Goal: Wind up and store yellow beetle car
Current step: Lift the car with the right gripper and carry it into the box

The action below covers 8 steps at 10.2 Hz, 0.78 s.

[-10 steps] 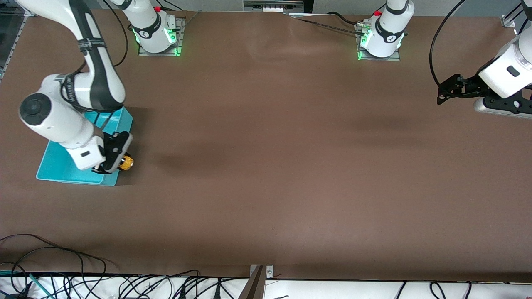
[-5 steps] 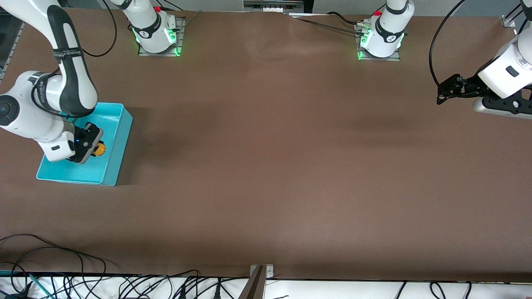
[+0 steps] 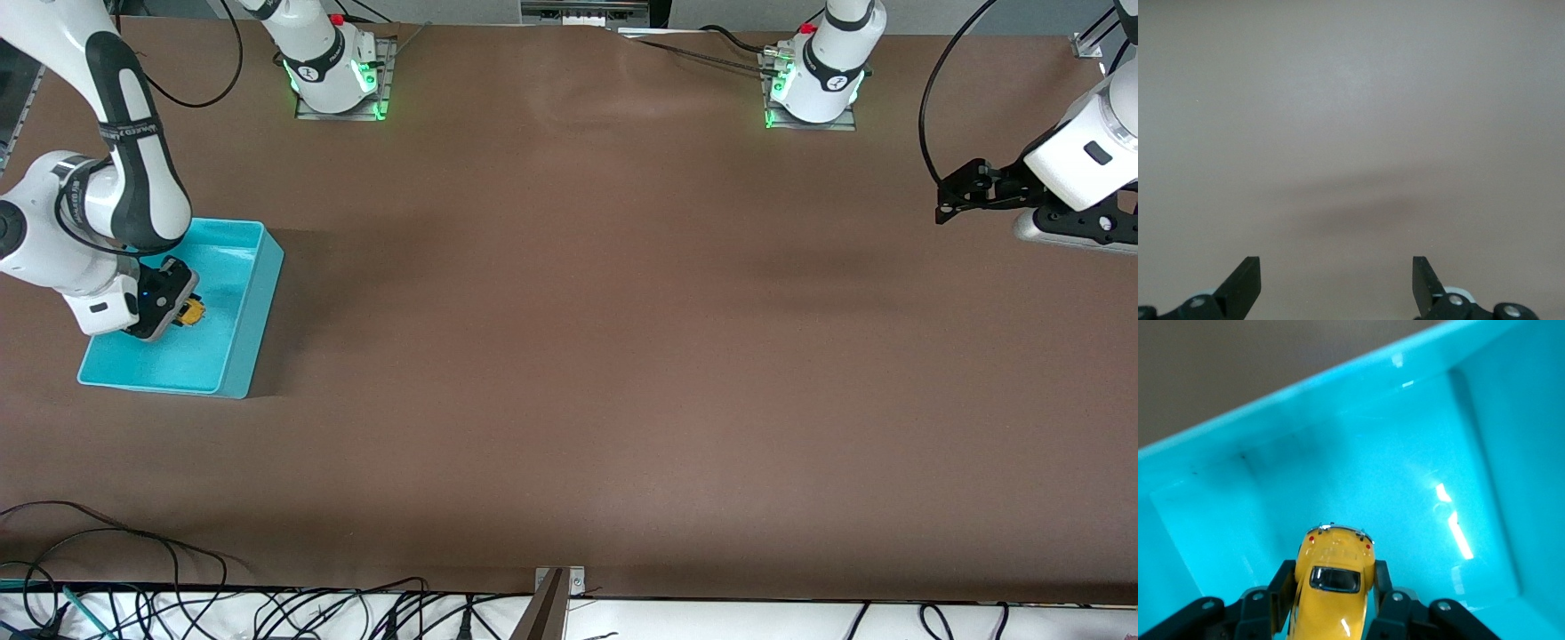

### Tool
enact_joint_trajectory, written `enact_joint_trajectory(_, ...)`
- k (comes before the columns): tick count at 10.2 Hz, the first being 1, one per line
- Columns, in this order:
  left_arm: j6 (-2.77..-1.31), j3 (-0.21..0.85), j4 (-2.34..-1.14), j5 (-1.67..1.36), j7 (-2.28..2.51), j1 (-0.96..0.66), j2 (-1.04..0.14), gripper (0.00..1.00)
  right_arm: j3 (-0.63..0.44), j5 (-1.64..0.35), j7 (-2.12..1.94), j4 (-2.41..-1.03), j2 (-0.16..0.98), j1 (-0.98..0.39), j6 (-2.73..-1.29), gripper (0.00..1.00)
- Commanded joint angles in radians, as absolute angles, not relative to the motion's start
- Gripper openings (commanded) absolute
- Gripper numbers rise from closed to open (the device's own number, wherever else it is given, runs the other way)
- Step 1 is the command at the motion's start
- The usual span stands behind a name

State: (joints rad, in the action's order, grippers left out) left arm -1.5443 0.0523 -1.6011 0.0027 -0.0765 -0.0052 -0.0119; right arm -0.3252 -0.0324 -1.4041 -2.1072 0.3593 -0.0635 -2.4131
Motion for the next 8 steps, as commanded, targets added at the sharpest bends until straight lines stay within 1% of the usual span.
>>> enact_joint_trajectory(1,-1.523,0.055,-1.568,0.023,-0.067,-0.008,-0.026,1.00,-0.319,-0.048,-1.431,-2.134,0.383,-0.034,-2.454,0.00)
enact_joint_trajectory(4,-1.523,0.058,-1.568,0.029,-0.066,-0.011,-0.026,1.00,-0.318,-0.061,-1.434,-2.143,0.403,-0.026,-2.471,0.00)
enact_joint_trajectory(7,-1.523,0.058,-1.568,0.028,-0.063,-0.009,-0.026,1.00,-0.310,-0.090,-1.434,-2.174,0.428,-0.026,-2.557,0.00)
enact_joint_trajectory(8,-1.523,0.057,-1.568,0.018,-0.066,-0.002,-0.026,1.00,-0.310,-0.091,-1.433,-2.175,0.429,-0.026,-2.559,0.00)
